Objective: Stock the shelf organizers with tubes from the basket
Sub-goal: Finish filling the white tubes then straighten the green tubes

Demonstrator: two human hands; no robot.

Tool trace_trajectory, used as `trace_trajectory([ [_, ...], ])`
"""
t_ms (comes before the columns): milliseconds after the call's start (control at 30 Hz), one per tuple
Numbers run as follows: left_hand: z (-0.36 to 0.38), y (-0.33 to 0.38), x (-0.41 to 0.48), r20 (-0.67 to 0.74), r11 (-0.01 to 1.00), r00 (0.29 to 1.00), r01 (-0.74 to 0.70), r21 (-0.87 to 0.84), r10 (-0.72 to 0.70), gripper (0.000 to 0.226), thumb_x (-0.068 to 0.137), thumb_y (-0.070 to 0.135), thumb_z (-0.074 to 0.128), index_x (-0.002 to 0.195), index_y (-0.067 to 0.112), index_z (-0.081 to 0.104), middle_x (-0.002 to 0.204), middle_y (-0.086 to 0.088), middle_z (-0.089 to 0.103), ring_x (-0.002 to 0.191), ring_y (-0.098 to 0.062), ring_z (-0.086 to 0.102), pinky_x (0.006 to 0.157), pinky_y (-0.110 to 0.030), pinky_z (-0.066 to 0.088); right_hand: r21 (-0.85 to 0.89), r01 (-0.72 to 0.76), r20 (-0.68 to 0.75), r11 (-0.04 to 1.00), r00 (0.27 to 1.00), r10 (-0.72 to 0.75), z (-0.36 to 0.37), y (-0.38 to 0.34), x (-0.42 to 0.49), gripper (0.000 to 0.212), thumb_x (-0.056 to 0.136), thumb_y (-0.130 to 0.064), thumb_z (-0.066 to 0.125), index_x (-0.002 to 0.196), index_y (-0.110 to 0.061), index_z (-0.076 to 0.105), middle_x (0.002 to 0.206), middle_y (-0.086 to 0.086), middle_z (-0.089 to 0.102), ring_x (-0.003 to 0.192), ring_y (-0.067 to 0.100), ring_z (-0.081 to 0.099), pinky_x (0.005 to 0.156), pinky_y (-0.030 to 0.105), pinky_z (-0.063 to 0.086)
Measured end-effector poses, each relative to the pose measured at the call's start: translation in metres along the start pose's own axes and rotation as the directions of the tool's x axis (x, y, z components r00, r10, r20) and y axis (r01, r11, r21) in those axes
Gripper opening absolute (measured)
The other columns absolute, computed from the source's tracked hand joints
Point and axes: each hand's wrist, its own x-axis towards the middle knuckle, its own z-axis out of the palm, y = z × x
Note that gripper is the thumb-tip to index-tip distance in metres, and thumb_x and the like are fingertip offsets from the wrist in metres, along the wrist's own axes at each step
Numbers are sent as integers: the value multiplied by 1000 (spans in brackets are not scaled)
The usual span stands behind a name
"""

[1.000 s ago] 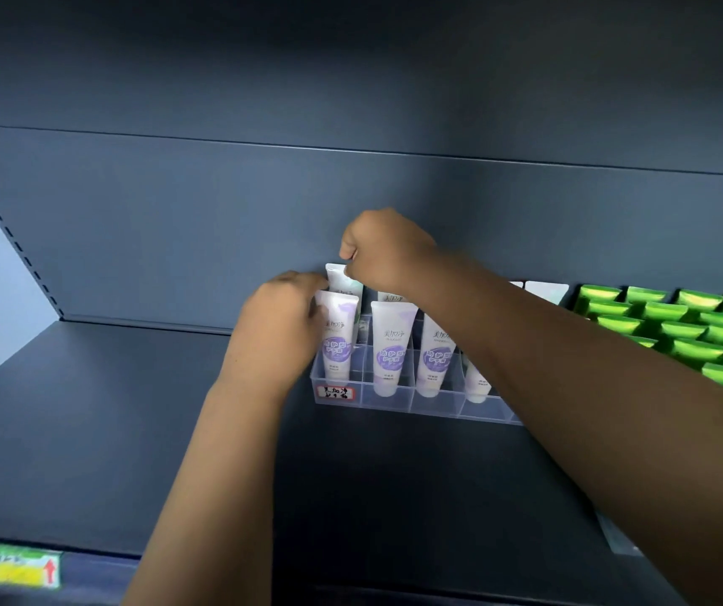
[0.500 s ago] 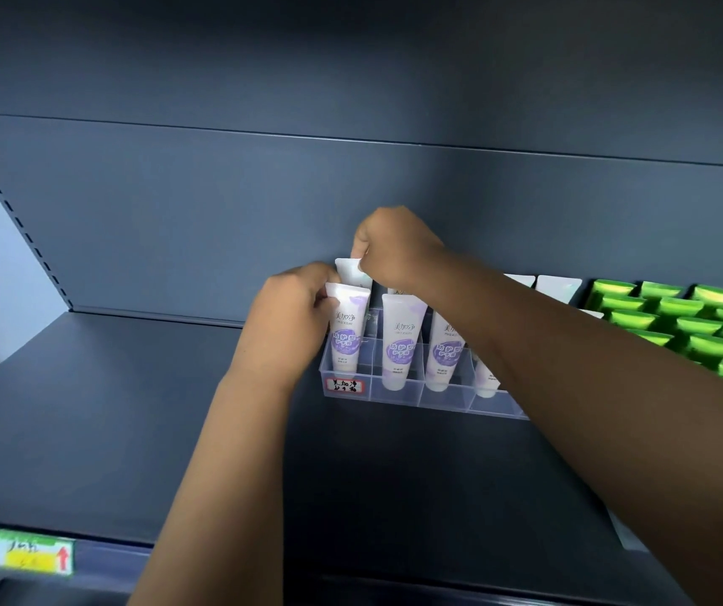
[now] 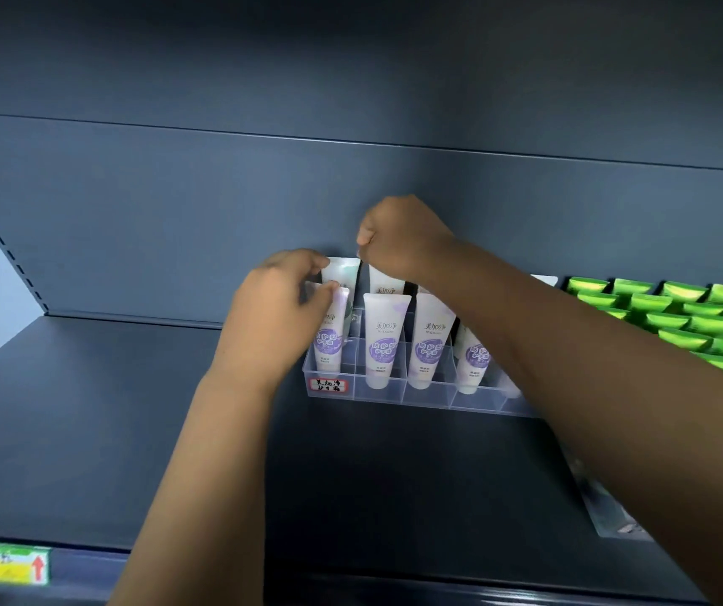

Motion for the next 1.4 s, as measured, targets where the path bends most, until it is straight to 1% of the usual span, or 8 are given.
trace_trajectory([
  [133, 7, 9, -1, -8, 991, 994, -109, 82, 110, 22, 94, 26, 69, 114, 19, 72, 112, 6, 70, 110, -19, 56, 90, -33, 47, -73, -7, 53, 997, 999, 11, -13, 19, -3, 16, 78, -12, 64, 85, -14, 78, 90, 2, 76, 92, 22, 71, 87, 35, 58],
  [267, 20, 16, -4, 26, 970, 979, -205, 128, 204, 26, 91, 31, 70, 114, 20, 73, 109, 3, 71, 111, -24, 56, 90, -41, 51, -122, -10, 90, 992, 996, 21, -16, 29, -12, 16, 77, -14, 68, 87, -15, 80, 92, 2, 77, 91, 22, 71, 85, 34, 59],
  [433, 32, 24, -5, 64, 953, 977, -213, 213, 204, 26, 88, 32, 71, 113, 25, 75, 110, 6, 73, 114, -28, 58, 91, -47, 48, -93, -9, 83, 996, 996, 17, -13, 33, -17, 13, 80, -13, 69, 86, -18, 79, 94, 1, 77, 92, 20, 70, 86, 33, 57],
  [600, 39, 26, -6, 78, 930, 978, -208, 302, 193, 22, 90, 20, 68, 105, 34, 77, 102, 10, 73, 108, -23, 59, 115, -52, 31, -70, 5, 52, 998, 999, -2, -9, 39, -17, 13, 83, -11, 67, 85, -16, 79, 95, 4, 77, 95, 23, 70, 89, 34, 56],
  [800, 42, 27, -3, 70, 945, 972, -233, 231, 222, 24, 89, 10, 62, 97, 28, 76, 87, 4, 72, 94, -23, 62, 116, -29, 17, -64, 27, 33, 998, 999, -24, -5, 45, -17, 17, 84, -11, 64, 85, -17, 79, 95, 2, 77, 94, 21, 70, 86, 31, 55],
  [1100, 42, 24, -2, 75, 955, 974, -224, 196, 214, 22, 90, 9, 64, 96, 27, 75, 89, 5, 74, 92, -22, 63, 121, -36, 20, -35, 85, 16, 996, 996, -85, -7, 47, -20, 17, 84, -10, 64, 88, -14, 81, 95, 1, 78, 94, 18, 70, 86, 27, 52],
  [1267, 46, 23, -1, 45, 966, 981, -193, 172, 188, 20, 90, 8, 65, 95, 24, 75, 86, 4, 74, 86, -21, 63, 120, -23, 11, -25, 76, 23, 997, 997, -76, -8, 46, -22, 16, 85, -16, 65, 85, -13, 80, 92, 1, 78, 91, 18, 71, 86, 31, 55],
  [1400, 45, 24, -2, 45, 972, 981, -191, 138, 187, 19, 91, 8, 66, 96, 24, 75, 85, 6, 73, 84, -17, 61, 121, -22, 10, -21, 37, 31, 999, 999, -36, -14, 48, -22, 16, 83, -18, 63, 81, -16, 79, 90, -1, 77, 92, 18, 70, 85, 31, 55],
])
